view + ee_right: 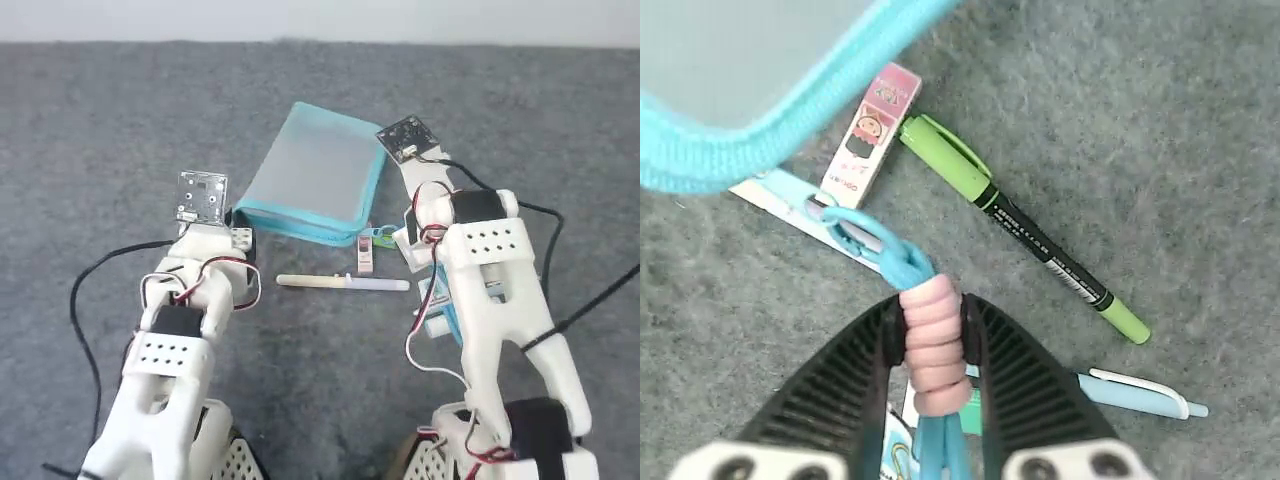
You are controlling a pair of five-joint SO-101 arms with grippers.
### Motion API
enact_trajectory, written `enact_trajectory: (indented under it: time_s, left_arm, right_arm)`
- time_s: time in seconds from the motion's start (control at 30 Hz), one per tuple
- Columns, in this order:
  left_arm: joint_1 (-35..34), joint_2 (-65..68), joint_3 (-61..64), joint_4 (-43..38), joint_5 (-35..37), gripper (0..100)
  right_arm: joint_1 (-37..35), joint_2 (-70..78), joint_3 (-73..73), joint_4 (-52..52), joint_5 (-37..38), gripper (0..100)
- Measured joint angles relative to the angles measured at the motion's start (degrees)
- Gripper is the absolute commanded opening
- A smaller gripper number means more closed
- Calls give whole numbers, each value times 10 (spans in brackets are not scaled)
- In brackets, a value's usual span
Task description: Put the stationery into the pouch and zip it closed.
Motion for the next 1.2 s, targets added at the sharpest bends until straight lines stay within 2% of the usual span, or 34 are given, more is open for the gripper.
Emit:
enact_trajectory:
  time_s: [0.17,0.27,0.47,0.73,0.9,1.2]
  left_arm:
    - [17,0,0,7,-18,12]
    - [40,0,-9,25,-30,12]
    - [71,0,-16,55,-34,12]
    - [75,0,-34,78,-34,12]
    - [75,0,-37,90,-34,12]
    - [75,0,-37,90,-34,12]
  right_arm:
    - [-33,-4,1,16,0,252]
    - [-52,-39,3,39,-1,315]
    - [-115,-144,6,42,-1,311]
    - [-215,-171,139,-140,7,314]
    - [-227,-156,165,-215,28,314]
    - [-225,1,152,-308,30,311]
